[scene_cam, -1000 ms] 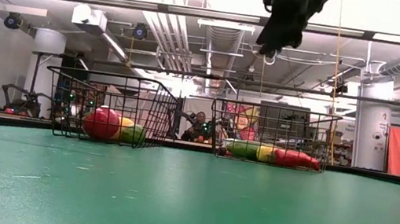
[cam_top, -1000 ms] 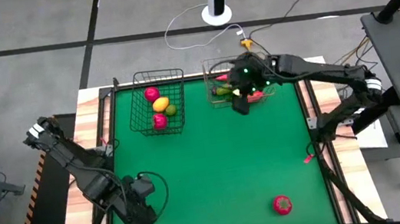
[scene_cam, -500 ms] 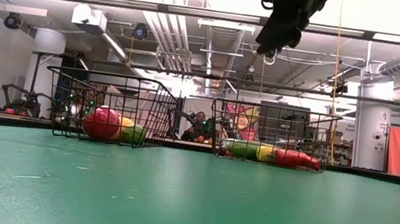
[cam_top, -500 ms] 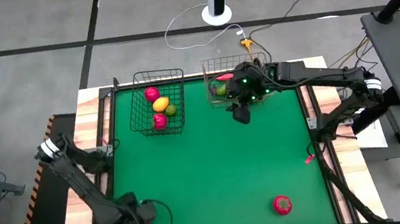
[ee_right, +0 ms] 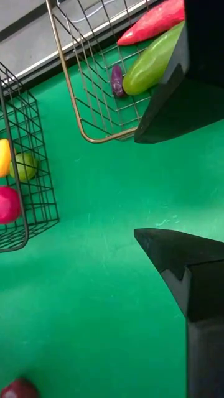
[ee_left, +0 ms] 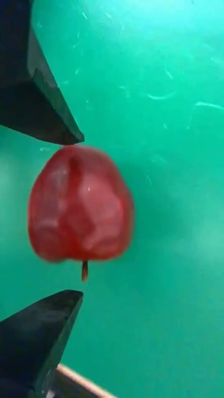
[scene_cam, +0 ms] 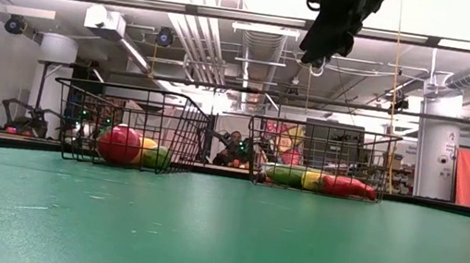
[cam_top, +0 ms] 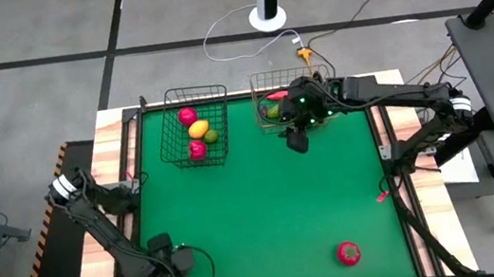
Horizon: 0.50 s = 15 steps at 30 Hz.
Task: Sort produce into baskets
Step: Put the apple into the black wire basket
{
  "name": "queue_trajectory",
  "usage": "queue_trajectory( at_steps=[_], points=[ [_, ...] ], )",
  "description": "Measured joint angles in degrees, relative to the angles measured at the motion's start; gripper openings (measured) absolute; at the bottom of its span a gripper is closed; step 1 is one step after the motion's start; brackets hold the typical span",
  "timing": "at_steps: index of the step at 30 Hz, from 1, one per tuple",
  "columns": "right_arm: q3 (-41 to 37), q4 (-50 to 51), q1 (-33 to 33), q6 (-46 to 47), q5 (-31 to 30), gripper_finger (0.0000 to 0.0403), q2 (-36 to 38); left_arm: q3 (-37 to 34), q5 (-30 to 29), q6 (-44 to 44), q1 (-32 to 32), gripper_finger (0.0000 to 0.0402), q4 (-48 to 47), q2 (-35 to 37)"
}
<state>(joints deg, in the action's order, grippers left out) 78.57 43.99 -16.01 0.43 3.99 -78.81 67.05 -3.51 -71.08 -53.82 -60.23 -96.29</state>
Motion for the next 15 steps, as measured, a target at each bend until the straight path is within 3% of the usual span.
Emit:
queue_trajectory(
  at_steps=[15],
  points=[
    [0.0, 0.0, 0.0, -0.4, 0.0, 0.0226, 0.0, -6.6, -0.5, -0.6, 0.0, 0.037, 7.0, -0.5]
  ],
)
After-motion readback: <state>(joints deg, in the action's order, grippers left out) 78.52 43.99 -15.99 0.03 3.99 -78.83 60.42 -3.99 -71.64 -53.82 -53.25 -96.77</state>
